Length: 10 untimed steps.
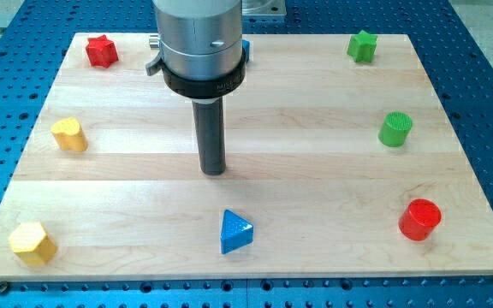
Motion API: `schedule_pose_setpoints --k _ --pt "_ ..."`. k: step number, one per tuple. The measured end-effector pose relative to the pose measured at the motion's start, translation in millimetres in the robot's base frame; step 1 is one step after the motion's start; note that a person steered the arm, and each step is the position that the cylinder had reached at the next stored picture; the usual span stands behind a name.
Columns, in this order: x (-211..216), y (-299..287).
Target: Move arm at bottom center
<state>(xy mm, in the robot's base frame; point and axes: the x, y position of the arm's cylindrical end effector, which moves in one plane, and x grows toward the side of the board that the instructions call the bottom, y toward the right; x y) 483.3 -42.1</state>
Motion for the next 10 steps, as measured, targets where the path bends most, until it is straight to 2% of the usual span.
schedule_pose_setpoints --k 4,6,7,8,9,10 --pt "1.6 0.2" --pt "3.5 22.8" --pt "4.6 -15.5" --pt "34.8 -34.1" --pt "43.5 41.8" --pt "102.7 81.7"
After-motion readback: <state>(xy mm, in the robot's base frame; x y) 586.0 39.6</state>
